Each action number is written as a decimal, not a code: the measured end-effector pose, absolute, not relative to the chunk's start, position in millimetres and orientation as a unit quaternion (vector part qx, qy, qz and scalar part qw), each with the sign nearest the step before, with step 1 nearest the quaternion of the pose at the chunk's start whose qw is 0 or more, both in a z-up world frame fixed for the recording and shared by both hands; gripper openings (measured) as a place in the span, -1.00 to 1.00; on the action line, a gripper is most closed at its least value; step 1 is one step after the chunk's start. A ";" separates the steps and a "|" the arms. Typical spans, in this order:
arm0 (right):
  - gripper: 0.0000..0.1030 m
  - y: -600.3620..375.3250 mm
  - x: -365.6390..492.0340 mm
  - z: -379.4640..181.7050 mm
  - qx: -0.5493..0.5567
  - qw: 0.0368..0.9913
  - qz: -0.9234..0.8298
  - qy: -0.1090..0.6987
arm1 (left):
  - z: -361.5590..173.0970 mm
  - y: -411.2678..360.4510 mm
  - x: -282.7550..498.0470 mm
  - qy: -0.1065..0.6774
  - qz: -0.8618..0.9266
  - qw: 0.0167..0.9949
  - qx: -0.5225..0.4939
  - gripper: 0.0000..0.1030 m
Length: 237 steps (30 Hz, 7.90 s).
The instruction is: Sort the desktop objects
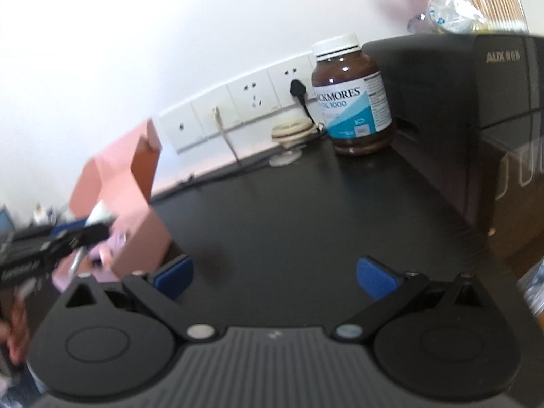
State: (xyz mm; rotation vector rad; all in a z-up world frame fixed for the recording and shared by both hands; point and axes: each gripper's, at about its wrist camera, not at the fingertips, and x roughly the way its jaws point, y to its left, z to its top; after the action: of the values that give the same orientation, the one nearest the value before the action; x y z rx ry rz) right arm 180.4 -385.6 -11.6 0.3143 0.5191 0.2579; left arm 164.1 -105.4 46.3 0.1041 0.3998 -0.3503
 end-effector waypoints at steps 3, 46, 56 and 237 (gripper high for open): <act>0.99 -366.0 187.5 -11.7 0.169 0.945 0.124 0.249 | 46.5 -69.4 168.7 0.213 -0.130 0.968 0.027 -0.47; 0.99 -347.7 195.6 -26.4 0.163 0.931 0.143 0.293 | 16.8 -30.7 181.0 0.178 -0.106 0.977 0.046 0.77; 0.99 -336.5 201.6 -23.4 0.125 0.935 0.118 0.309 | 18.4 2.7 170.3 0.110 -0.081 0.990 0.025 0.99; 0.99 -221.3 322.4 -7.0 0.162 0.854 0.441 0.226 | 4.4 -1.3 227.7 0.293 -0.127 0.947 -0.027 1.00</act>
State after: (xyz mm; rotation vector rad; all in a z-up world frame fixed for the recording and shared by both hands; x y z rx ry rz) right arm 322.4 -221.3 -7.0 0.3398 0.4763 0.9268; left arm 227.7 -1.3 4.4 -0.0552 0.5957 -0.2591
